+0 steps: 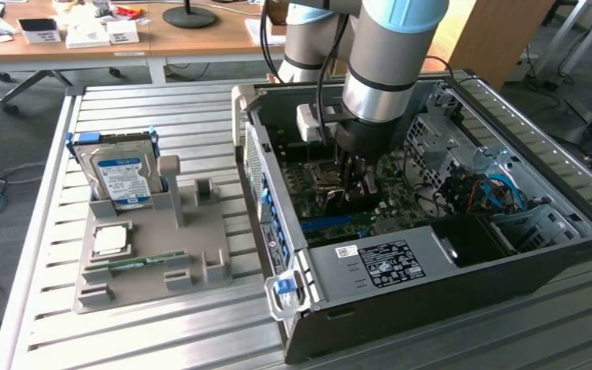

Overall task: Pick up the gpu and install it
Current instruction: 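Insert the gpu into the slot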

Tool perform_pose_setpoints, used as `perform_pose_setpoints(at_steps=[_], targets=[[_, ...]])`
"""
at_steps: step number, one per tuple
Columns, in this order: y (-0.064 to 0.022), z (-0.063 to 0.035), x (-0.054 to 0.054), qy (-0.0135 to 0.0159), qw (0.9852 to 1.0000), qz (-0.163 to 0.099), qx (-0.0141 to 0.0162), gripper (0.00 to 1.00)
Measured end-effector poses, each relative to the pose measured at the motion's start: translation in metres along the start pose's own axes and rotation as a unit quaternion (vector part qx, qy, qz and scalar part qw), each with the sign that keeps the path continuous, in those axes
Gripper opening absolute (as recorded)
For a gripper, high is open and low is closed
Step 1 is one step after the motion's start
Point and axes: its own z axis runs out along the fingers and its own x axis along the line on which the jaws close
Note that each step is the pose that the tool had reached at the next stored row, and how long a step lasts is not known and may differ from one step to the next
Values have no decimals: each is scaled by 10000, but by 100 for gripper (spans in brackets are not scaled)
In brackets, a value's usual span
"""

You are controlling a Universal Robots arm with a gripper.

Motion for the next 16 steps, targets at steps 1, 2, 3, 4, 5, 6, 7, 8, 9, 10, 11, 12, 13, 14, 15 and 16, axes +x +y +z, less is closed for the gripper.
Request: perform_pose_setpoints(at_steps=[1, 2, 3, 4, 5, 6, 7, 8, 9, 10, 11, 12, 13, 14, 15, 16], targets=[[5, 1, -1, 0, 10000, 0, 0, 27], [9, 1, -1, 0, 10000, 0, 0, 27], [10, 2, -1, 0, 10000, 0, 0, 27], [12, 3, -1, -1, 10000, -1, 0, 27], [13, 3, -1, 0, 10000, -1, 0, 27], [14, 3, -1, 0, 10000, 0, 0, 27], [14, 4, 0, -1, 10000, 0, 1, 27], [15, 5, 1, -2, 10000, 1, 1, 27], [15, 5, 1, -2, 10000, 1, 1, 27], [15, 4, 2, -2, 10000, 1, 1, 27], [14, 3, 3, 0, 10000, 0, 0, 27], [14, 3, 3, 0, 10000, 0, 0, 27], [14, 3, 3, 0, 10000, 0, 0, 27], [13, 3, 3, 0, 10000, 0, 0, 27], [9, 3, 4, 0, 10000, -1, 0, 27], [5, 4, 3, -1, 10000, -1, 0, 27]])
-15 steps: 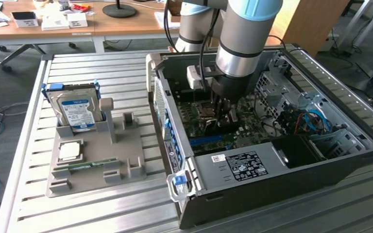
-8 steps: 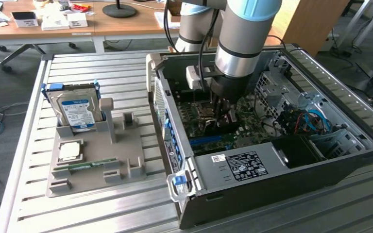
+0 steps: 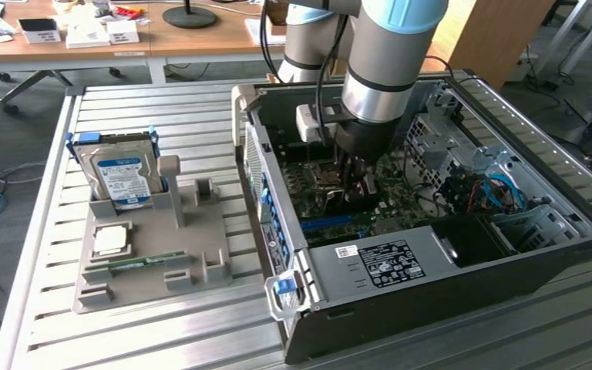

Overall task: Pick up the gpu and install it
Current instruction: 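Insert the gpu into the slot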

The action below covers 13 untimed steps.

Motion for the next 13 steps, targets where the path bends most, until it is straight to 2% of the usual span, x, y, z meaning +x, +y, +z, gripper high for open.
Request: perform_pose_setpoints(at_steps=[13], targets=[[-8, 0, 12, 0, 10000, -4, 0, 27]])
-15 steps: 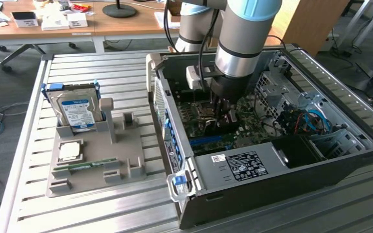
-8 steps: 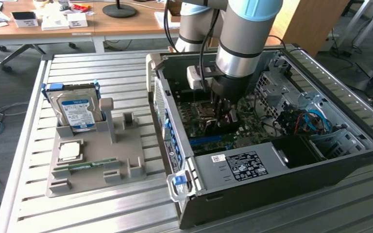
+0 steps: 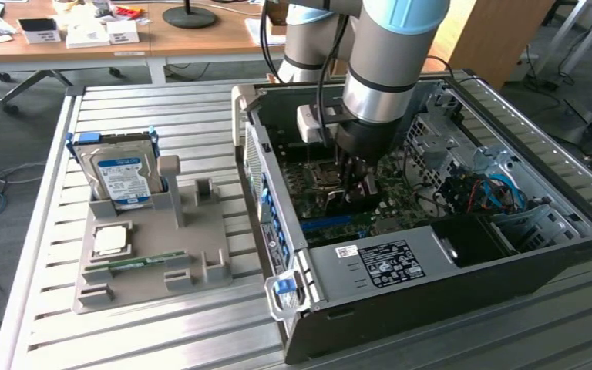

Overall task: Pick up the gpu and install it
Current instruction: 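Insert the gpu into the slot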

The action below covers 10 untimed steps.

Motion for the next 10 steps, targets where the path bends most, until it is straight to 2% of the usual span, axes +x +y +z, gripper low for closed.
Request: perform_pose_setpoints(at_steps=[10], targets=[[-1, 0, 0, -2, 10000, -62, -3, 27]])
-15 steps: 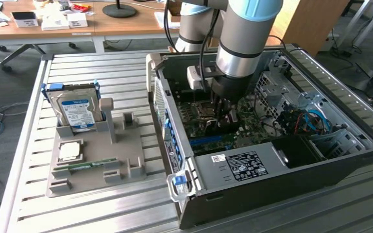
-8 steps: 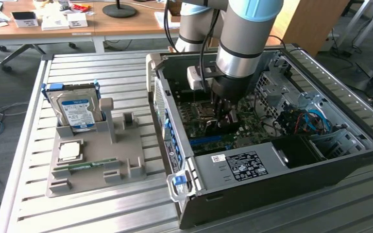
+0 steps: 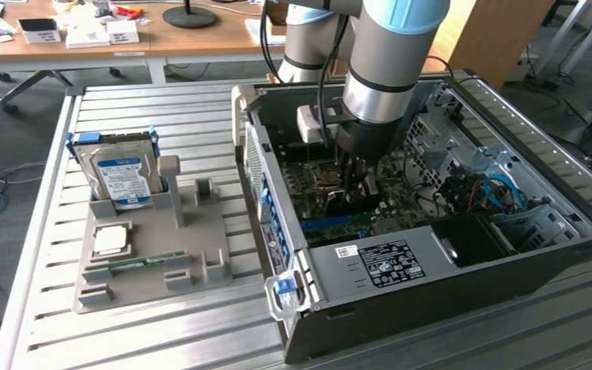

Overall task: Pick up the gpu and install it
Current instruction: 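Insert the gpu into the slot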

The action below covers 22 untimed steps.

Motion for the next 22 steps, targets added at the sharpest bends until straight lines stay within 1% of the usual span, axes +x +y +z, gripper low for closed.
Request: perform_pose_setpoints(at_steps=[6, 7, 9, 11, 12, 14, 15, 17, 22], targets=[[-2, 0, 0, 0, 10000, -2, -2, 27], [-4, 0, 0, 1, 10000, -2, -7, 27], [-7, 0, 0, 1, 10000, 0, -25, 27], [-8, -1, 0, 4, 10000, 1, -52, 27], [-9, -1, -1, 5, 10000, 1, -70, 27], [-11, 0, -1, 8, 9999, 1, -119, 27], [-16, 0, -1, 9, 9999, -3, -132, 27], [-32, 5, -2, 9, 9999, -25, -140, 27], [-51, 18, -8, 6, 9998, -107, -143, 27]])
